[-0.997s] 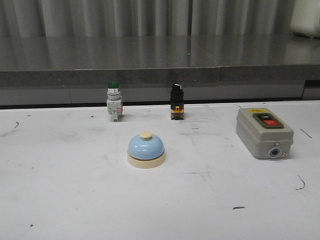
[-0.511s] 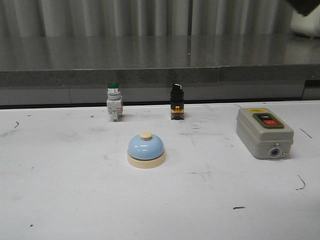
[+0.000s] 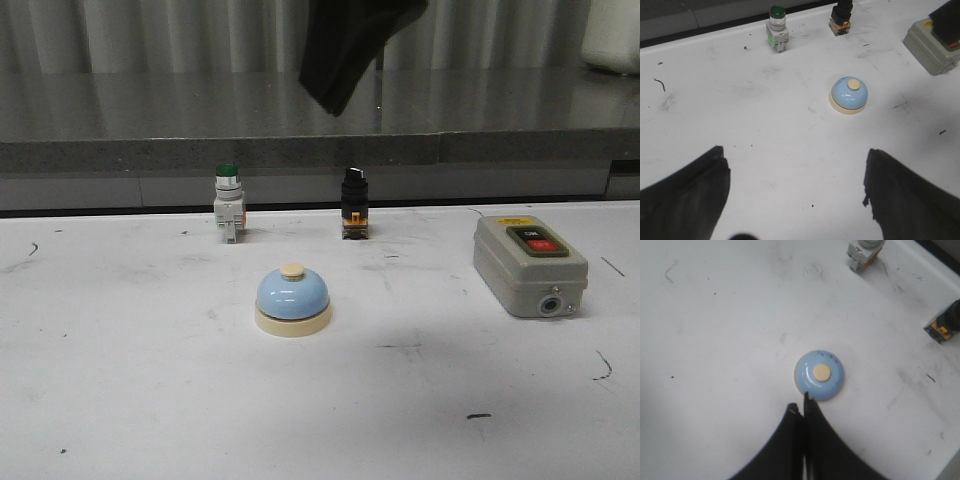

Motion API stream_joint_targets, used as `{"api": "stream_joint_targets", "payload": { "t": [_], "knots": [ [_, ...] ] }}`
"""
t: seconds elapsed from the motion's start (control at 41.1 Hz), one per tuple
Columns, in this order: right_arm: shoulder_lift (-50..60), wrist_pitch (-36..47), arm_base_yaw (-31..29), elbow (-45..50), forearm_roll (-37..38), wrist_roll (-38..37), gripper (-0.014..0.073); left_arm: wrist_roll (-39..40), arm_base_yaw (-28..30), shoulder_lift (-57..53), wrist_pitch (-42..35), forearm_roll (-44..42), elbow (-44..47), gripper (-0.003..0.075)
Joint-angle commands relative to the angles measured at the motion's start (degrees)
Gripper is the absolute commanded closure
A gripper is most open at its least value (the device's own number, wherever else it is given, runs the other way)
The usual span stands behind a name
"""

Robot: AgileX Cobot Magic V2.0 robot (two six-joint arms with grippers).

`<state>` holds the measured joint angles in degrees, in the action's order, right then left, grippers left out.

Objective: Place and press bell with both arms

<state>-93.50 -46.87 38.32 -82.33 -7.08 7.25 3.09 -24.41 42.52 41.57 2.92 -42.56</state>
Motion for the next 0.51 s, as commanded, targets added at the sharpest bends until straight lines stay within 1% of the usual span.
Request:
{"api": "stream_joint_targets", "payload": {
  "t": [0.0, 0.267, 0.486],
  "knots": [
    [-1.73, 2.87, 0.00, -4.63, 1.22, 0.93, 0.0662, 0.75, 0.21, -0.22, -3.91, 0.53, -1.53, 0.0185],
    [-10.48, 5.66, 0.00, -6.45, 4.60, 0.93, 0.0662, 0.75, 0.21, -0.22, -3.91, 0.53, -1.53, 0.0185],
    [-18.05, 11.82, 0.00, -6.45, 4.60, 0.93, 0.0662, 0.75, 0.21, -0.22, -3.91, 0.53, -1.53, 0.0185]
  ]
}}
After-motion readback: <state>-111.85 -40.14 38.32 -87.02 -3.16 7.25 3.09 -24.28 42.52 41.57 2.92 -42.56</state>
